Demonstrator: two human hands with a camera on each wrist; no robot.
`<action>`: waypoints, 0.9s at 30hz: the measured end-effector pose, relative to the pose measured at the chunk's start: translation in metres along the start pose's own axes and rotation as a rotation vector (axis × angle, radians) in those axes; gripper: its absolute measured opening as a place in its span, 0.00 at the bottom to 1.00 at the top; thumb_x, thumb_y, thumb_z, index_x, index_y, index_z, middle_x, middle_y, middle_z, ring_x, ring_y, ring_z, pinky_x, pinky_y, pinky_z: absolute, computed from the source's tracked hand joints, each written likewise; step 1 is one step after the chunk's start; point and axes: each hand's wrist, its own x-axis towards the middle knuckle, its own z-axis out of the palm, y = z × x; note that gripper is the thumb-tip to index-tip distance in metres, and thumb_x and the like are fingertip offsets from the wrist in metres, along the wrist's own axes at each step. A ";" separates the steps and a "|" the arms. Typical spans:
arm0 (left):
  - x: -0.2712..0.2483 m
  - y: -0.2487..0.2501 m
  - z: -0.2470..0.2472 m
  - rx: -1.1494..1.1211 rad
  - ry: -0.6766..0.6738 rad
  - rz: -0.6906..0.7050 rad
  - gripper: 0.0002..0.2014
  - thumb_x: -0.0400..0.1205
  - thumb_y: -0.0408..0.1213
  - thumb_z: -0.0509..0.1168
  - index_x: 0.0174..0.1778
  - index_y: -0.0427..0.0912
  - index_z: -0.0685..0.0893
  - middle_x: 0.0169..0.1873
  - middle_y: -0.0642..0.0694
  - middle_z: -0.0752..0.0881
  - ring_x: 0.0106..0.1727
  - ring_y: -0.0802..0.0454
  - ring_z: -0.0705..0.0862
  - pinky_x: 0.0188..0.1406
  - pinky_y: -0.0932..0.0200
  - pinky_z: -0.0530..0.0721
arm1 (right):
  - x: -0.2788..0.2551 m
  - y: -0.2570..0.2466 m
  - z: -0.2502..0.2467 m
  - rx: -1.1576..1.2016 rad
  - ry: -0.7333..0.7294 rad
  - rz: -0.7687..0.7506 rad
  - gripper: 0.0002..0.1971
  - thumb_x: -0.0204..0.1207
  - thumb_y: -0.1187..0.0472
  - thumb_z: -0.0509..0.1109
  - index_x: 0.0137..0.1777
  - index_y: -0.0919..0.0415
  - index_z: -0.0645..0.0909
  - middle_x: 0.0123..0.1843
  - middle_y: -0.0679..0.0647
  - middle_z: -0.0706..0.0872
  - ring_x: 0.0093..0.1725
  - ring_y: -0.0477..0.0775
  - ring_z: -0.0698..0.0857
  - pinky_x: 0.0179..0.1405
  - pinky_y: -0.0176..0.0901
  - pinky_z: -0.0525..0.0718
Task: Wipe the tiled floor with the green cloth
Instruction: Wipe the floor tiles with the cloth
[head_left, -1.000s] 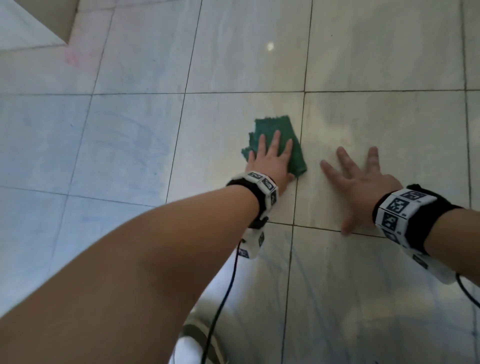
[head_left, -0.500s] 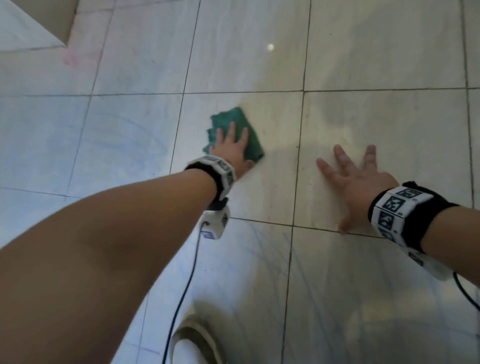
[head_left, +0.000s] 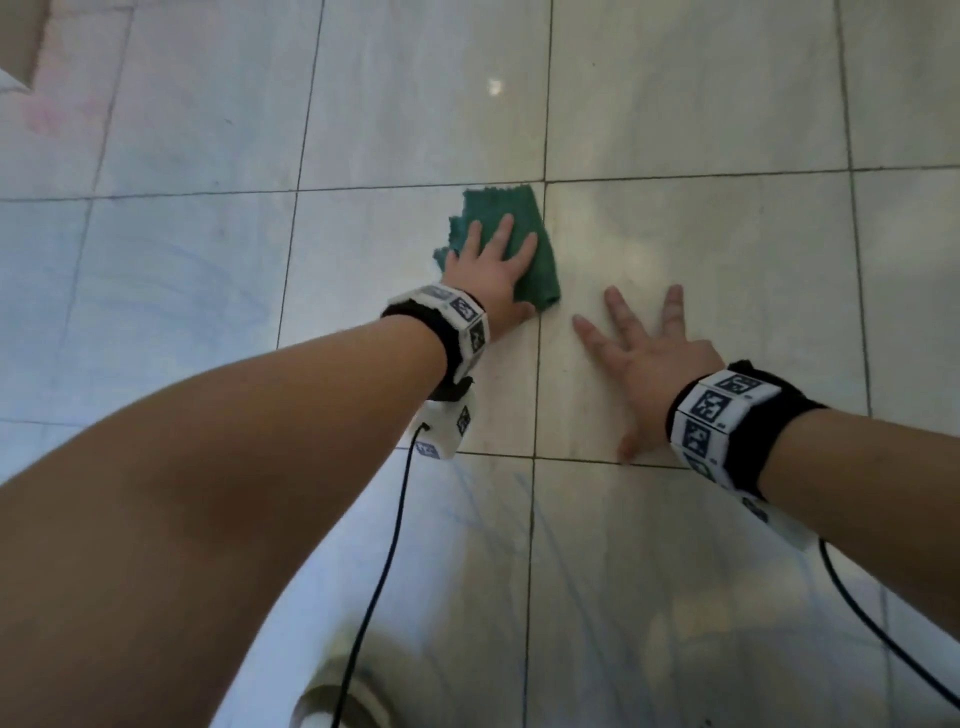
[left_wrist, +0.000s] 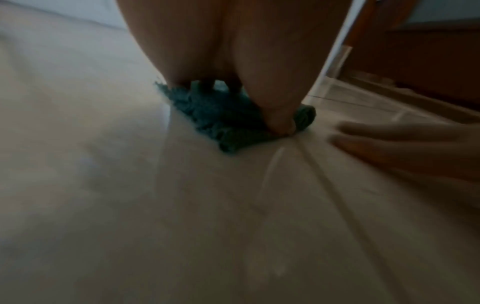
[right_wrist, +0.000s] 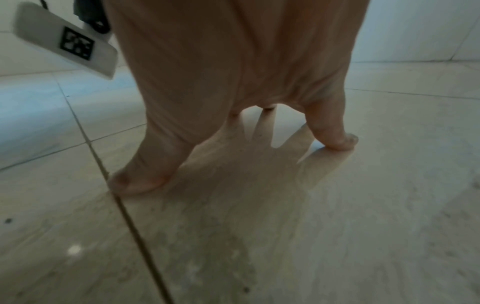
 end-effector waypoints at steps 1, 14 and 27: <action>-0.001 0.018 0.005 0.021 -0.004 0.050 0.41 0.85 0.55 0.61 0.87 0.56 0.41 0.86 0.46 0.35 0.86 0.35 0.37 0.83 0.33 0.45 | 0.000 0.000 -0.001 -0.004 0.001 -0.003 0.76 0.55 0.35 0.86 0.80 0.35 0.20 0.81 0.46 0.15 0.80 0.82 0.26 0.71 0.77 0.74; -0.048 0.059 0.045 -0.022 -0.071 0.063 0.44 0.85 0.53 0.64 0.87 0.59 0.38 0.85 0.50 0.30 0.85 0.38 0.32 0.84 0.34 0.44 | -0.016 0.013 0.012 0.022 0.058 -0.073 0.65 0.61 0.31 0.81 0.88 0.41 0.38 0.86 0.46 0.25 0.85 0.71 0.31 0.78 0.72 0.66; -0.133 0.207 0.124 0.103 -0.198 0.384 0.36 0.89 0.51 0.54 0.87 0.57 0.38 0.86 0.49 0.32 0.85 0.38 0.30 0.83 0.33 0.39 | -0.075 0.065 0.075 0.229 0.260 -0.071 0.38 0.85 0.42 0.62 0.88 0.44 0.45 0.90 0.47 0.48 0.88 0.52 0.44 0.84 0.51 0.56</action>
